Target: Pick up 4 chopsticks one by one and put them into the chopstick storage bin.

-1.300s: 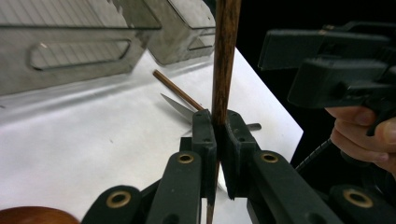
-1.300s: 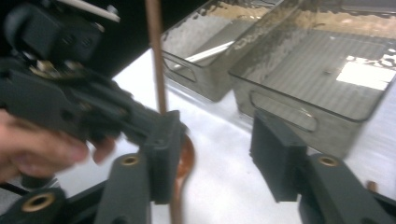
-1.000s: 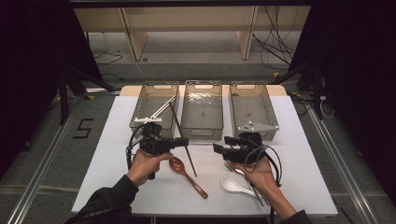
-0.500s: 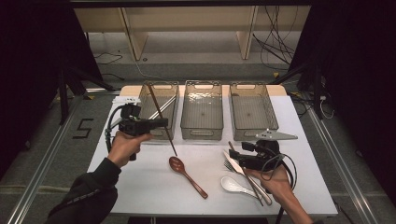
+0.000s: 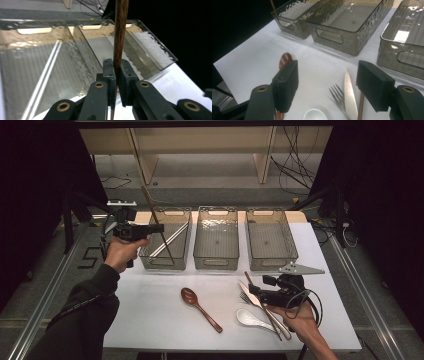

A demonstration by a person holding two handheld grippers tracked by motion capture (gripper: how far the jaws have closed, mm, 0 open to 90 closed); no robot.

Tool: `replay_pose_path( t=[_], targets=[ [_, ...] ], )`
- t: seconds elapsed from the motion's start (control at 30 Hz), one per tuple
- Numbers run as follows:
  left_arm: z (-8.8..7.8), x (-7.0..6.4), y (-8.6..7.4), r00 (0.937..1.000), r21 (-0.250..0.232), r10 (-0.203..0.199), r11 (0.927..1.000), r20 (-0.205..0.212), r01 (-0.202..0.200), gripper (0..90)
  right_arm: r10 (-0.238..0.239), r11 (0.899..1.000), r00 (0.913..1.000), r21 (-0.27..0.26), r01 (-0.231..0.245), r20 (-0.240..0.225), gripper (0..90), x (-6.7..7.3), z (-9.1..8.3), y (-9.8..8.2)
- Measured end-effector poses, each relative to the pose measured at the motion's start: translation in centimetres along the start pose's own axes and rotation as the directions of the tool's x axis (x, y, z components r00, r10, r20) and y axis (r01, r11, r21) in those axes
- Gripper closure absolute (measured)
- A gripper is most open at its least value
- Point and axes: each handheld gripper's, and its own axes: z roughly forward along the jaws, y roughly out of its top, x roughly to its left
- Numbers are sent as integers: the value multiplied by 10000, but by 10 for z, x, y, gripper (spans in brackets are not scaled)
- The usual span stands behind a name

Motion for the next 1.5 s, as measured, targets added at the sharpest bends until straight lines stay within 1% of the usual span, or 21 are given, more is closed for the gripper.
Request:
replay_pose_path(
  t=[0.03,0.1,0.17,0.23,0.3,0.4,0.5,0.57,0.83,0.93,1.07,1.23,1.37,1.5],
  targets=[
    [1,1,2,10000,-17,-41,10000,-67,41,845,-34,10000,10000,-7,34,-19,350,0,0,0],
    [5,5,6,9997,-15,18,10000,-259,-19,845,-58,10000,10000,40,58,-53,348,0,1,0],
    [10,7,8,9993,-57,-40,10000,-372,38,845,-60,10000,10000,77,60,-75,348,1,1,-1],
    [15,8,11,9987,-8,36,10000,-500,-36,844,-88,9999,9999,62,88,-83,347,1,1,-1],
    [20,9,12,9978,61,95,9999,-661,-91,844,-69,10000,9999,58,70,-89,345,1,1,-1],
    [28,12,13,9966,115,42,9999,-827,-32,844,-85,10000,9999,30,85,-104,341,2,0,-1],
    [36,17,13,9940,204,176,9997,-1077,-155,843,-86,10000,9999,10,86,-145,336,2,0,-1],
    [41,21,12,9939,252,-57,9996,-1102,86,843,-105,9999,9998,4,105,-160,335,2,0,-1],
    [59,28,5,9918,675,-211,9973,-1258,298,842,-129,9999,9997,59,130,-202,332,3,0,-2],
    [64,29,3,9916,822,-181,9962,-1280,288,840,-128,9999,9997,49,129,-214,332,3,0,-2],
    [69,31,1,9908,922,-269,9950,-1327,394,839,-122,9999,9997,82,124,-232,332,3,0,-2],
    [74,30,1,9904,1092,-200,9934,-1365,352,837,-143,9999,9996,87,145,-250,332,4,1,-2],
    [78,34,-2,9887,1192,-305,9917,-1469,484,835,-199,9998,9994,87,201,-267,332,4,1,-2],
    [81,38,-6,9864,1232,-319,9910,-1610,522,834,-169,9998,9995,115,173,-273,332,4,1,-2]
  ],
)
